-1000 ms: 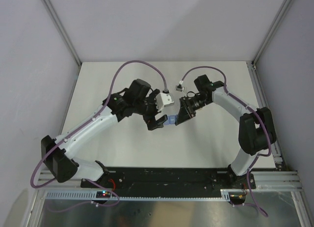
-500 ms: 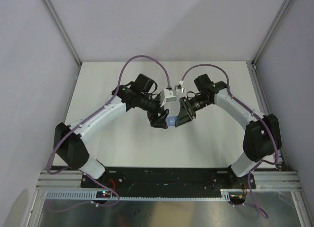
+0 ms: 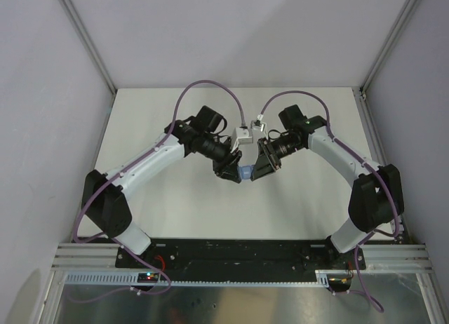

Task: Sort the pills into containers

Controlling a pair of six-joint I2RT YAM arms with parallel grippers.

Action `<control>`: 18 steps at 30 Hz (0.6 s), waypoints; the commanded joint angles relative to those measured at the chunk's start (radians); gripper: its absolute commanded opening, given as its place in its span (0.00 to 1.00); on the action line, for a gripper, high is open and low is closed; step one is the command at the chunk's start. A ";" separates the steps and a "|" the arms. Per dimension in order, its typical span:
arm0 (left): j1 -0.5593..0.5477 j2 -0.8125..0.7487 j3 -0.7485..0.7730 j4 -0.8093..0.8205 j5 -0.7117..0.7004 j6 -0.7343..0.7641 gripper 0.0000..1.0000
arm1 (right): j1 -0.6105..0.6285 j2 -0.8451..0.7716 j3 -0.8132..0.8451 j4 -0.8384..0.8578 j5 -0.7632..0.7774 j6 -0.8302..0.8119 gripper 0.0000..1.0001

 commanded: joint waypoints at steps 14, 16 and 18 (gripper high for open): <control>-0.002 0.018 0.055 0.003 0.069 -0.066 0.00 | 0.008 -0.066 0.021 0.051 -0.024 0.029 0.00; -0.002 0.015 0.054 0.003 0.071 -0.064 0.13 | 0.008 -0.067 0.021 0.048 -0.024 0.024 0.00; -0.001 0.009 0.053 0.003 0.074 -0.058 0.35 | 0.009 -0.066 0.021 0.045 -0.024 0.020 0.00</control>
